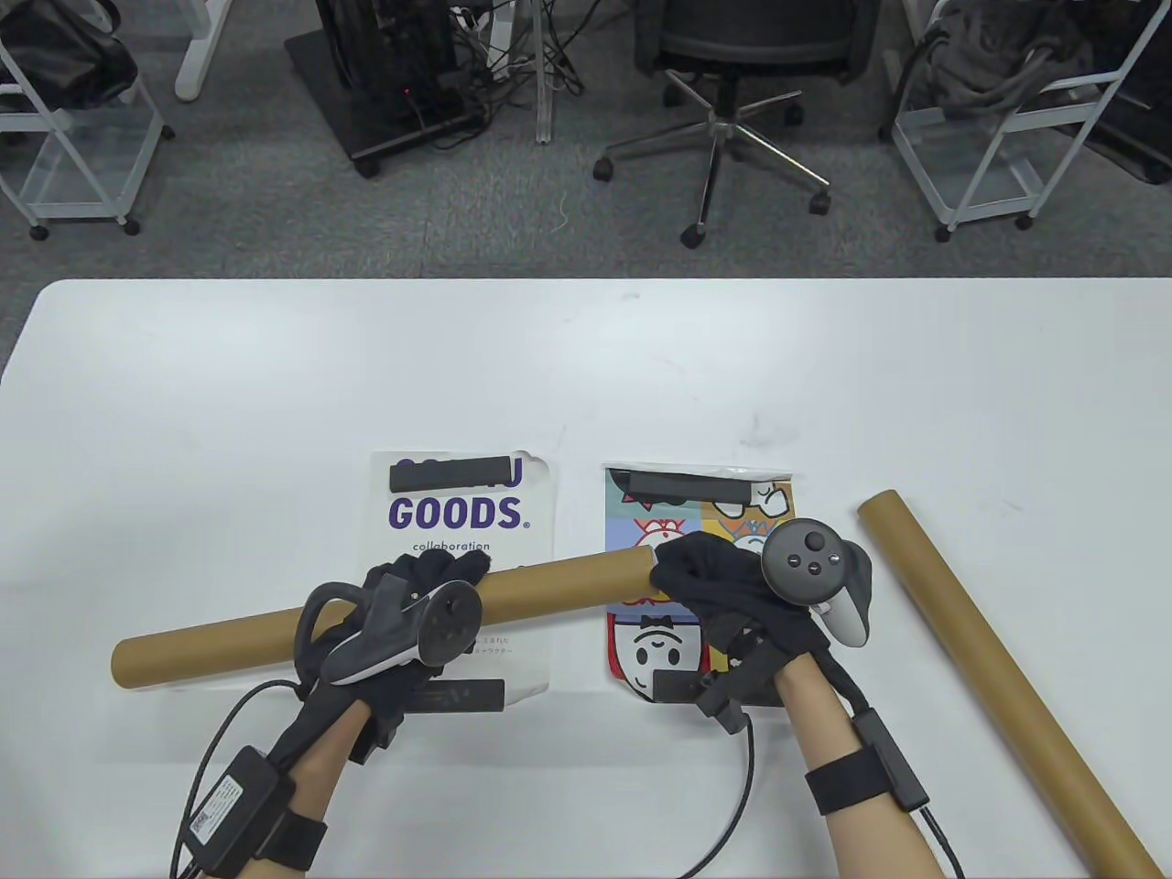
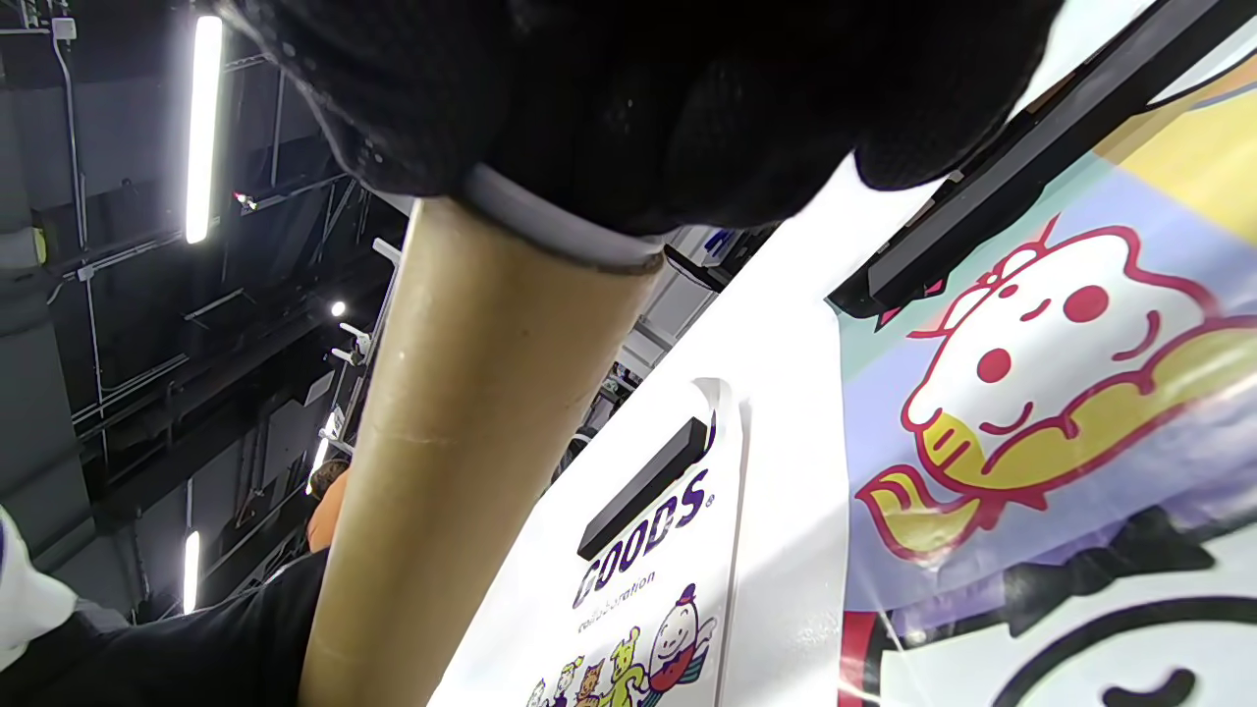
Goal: Roll up posters and store in mailing tubes
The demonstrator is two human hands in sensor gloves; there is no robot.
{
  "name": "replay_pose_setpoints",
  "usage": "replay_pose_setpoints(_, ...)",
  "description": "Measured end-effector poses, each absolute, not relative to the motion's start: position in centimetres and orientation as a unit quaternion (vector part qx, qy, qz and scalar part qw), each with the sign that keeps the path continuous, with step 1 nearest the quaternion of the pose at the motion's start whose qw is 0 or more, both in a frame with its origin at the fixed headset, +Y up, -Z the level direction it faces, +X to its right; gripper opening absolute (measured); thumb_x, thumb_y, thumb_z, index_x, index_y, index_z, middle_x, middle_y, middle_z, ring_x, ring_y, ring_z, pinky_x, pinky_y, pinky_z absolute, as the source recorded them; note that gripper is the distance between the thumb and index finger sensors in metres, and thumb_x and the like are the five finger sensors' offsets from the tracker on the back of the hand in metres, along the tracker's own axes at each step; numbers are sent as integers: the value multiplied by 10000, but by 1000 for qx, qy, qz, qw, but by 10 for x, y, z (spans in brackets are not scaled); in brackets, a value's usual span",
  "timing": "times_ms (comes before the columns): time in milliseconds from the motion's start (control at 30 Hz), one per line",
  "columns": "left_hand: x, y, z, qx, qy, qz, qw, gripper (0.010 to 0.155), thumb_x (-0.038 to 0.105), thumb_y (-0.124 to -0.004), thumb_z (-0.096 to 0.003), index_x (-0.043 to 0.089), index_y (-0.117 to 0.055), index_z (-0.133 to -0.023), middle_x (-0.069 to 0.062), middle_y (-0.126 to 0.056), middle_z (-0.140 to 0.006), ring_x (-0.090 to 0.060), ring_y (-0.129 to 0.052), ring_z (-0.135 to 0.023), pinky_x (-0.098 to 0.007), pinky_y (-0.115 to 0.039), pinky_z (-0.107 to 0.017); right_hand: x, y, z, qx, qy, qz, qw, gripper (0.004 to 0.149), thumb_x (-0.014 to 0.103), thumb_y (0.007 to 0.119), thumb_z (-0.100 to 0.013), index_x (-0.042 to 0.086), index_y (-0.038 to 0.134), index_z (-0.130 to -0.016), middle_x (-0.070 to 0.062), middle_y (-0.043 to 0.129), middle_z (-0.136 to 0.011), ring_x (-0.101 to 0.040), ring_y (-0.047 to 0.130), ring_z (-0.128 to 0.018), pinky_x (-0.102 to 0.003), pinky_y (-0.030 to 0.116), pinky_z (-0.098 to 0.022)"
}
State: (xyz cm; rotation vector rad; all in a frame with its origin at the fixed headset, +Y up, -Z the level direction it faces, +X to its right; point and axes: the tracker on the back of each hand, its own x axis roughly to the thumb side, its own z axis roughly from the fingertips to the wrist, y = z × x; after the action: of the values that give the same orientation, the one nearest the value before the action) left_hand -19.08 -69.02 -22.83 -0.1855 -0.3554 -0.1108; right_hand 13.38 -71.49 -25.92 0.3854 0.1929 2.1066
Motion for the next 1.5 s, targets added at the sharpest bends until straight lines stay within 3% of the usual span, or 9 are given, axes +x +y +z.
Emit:
replay_pose_setpoints(967, -193, -691, -229, -104, -188, -29, 976, 827, 489, -842, -486, 313, -429, -1181, -30, -683, -1158, -310, -804, -1012, -574, -679, -813, 137, -716, -260, 151, 65, 846, 507, 397, 354, 746, -514, 88, 800, -805, -168, 858, -816, -426, 865, -676, -705, 625, -651)
replay_pose_setpoints(1500, -204, -692, -232, -107, -169, -49, 978, 822, 486, -845, -484, 308, -440, -1178, -34, -689, -1154, -314, -809, -1010, -573, -687, -809, 168, -711, -261, 110, 27, 839, 532, 384, 351, 750, -514, 109, 797, -808, -163, 857, -822, -418, 868, -677, -698, 626, -652)
